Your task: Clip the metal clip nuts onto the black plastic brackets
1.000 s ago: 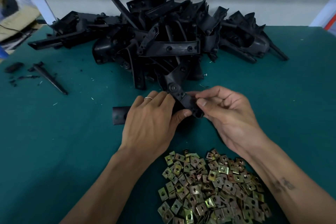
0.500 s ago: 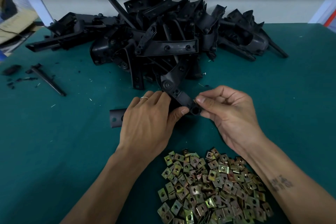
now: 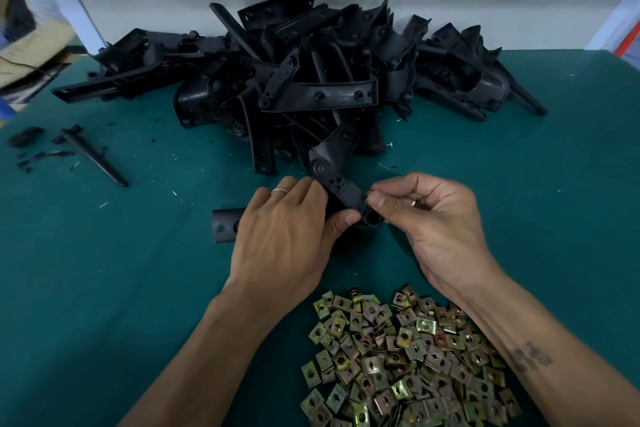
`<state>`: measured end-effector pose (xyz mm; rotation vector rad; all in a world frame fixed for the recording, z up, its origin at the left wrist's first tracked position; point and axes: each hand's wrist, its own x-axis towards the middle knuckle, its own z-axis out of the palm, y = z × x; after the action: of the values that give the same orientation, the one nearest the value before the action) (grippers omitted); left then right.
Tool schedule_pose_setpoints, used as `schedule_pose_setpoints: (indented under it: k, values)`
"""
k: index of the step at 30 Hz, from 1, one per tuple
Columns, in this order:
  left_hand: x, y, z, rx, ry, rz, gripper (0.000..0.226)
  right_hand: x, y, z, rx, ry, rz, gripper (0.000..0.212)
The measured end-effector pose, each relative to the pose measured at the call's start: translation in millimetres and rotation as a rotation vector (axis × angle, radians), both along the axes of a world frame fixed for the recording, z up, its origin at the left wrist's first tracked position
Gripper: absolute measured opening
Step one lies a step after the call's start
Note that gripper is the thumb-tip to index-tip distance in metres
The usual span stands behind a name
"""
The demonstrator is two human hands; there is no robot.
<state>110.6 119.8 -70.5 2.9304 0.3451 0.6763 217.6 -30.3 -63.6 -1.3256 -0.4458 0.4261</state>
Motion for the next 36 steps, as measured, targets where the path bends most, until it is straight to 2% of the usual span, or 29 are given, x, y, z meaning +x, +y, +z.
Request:
schedule_pose_setpoints:
  k: [3, 5, 8, 12, 17, 19, 21, 23, 26, 28, 33, 36]
  values:
    - [-0.4, 0.4, -0.1, 0.019, 0.013, -0.001, 0.059, -0.9, -1.8, -1.1, -0.050, -0.054, 0.056, 0.010]
    - [-0.8, 0.8, 0.2, 0.015, 0.023, 0.010, 0.058, 1.5, -5.0, 1.4, -0.022, -0.004, 0.123, 0.005]
    - [-2.0, 2.1, 0.2, -0.010, 0.043, 0.036, 0.059, 6.2, -11.1, 6.8, 0.031, 0.057, 0.246, 0.018]
    - [-3.6, 3.0, -0.2, -0.008, 0.034, 0.074, 0.048, 8.1, -14.8, 11.3, -0.030, 0.024, 0.357, 0.034]
    - [-4.3, 1.6, 1.1, 0.018, -0.008, 0.095, 0.047, 9.5, -11.5, 13.0, -0.025, 0.118, 0.343, 0.030]
    - [-4.0, 0.7, 1.5, 0.032, -0.009, 0.101, 0.050, 7.5, -8.8, 10.8, -0.031, 0.112, 0.319, 0.022]
    - [-3.3, -0.3, 1.5, 0.038, -0.023, 0.085, 0.053, 3.5, -7.3, 5.8, -0.074, -0.008, 0.270, 0.018]
    - [-2.5, -0.8, 1.5, 0.021, -0.056, 0.050, 0.054, -0.8, -7.6, 2.0, -0.158, -0.209, 0.230, 0.020]
    - [-3.3, 0.7, 1.2, -0.019, -0.120, 0.012, 0.055, -3.6, -9.1, -0.7, -0.329, -0.668, 0.156, 0.022]
    - [-4.0, 0.9, 1.3, -0.049, -0.130, -0.004, 0.057, -1.8, -11.1, 0.3, -0.382, -0.897, 0.110, 0.019]
    - [-3.4, 1.0, 0.8, -0.121, -0.153, -0.075, 0.060, 4.1, -17.2, 6.2, -0.452, -1.222, 0.066, 0.018]
    - [-3.5, 1.5, -1.3, -0.131, -0.139, -0.067, 0.057, 0.2, -15.9, 8.2, -0.487, -1.303, 0.028, 0.018]
